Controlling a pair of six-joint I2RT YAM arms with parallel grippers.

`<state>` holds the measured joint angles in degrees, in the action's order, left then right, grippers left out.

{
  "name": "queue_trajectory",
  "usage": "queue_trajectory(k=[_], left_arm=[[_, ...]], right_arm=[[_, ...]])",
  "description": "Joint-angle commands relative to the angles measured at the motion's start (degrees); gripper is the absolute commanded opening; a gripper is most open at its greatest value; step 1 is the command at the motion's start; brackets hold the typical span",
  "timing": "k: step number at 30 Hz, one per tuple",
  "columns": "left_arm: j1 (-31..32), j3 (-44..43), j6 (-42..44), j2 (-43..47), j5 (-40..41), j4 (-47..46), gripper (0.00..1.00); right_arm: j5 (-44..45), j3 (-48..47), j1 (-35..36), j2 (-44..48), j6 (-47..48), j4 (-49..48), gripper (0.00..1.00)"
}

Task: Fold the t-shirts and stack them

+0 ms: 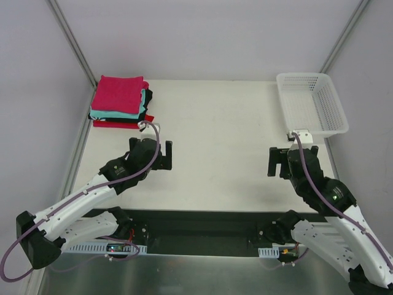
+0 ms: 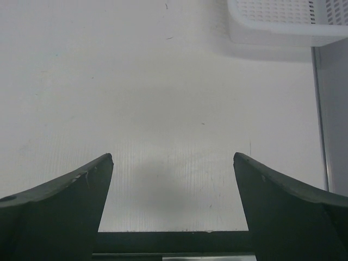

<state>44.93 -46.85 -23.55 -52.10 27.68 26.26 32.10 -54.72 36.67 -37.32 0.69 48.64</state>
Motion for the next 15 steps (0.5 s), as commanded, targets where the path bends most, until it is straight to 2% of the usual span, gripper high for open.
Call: queue_trajectory(k=[1, 6, 10, 15], left_arm=[[-0.19, 3.17, 2.37, 0.94, 2.29, -3.49, 0.99], [-0.19, 3.96, 2.72, 1.91, -0.6, -6.04, 0.99], [-0.28, 3.87, 2.28, 2.88, -1.32, -7.28, 0.99], [-0.19, 4.92, 3.24, 4.72, -2.1, -7.28, 0.99]], right_arm=[[-0.2, 3.3, -0.1, 2.87, 0.81, -6.46, 0.96], [4.37, 1.19, -0.1, -5.11, -0.51, -3.11, 0.96], [2.71, 2.34, -0.1, -5.75, -0.51, -7.41, 0.96], [2.0, 2.78, -0.1, -4.52, -0.51, -8.13, 0.96]])
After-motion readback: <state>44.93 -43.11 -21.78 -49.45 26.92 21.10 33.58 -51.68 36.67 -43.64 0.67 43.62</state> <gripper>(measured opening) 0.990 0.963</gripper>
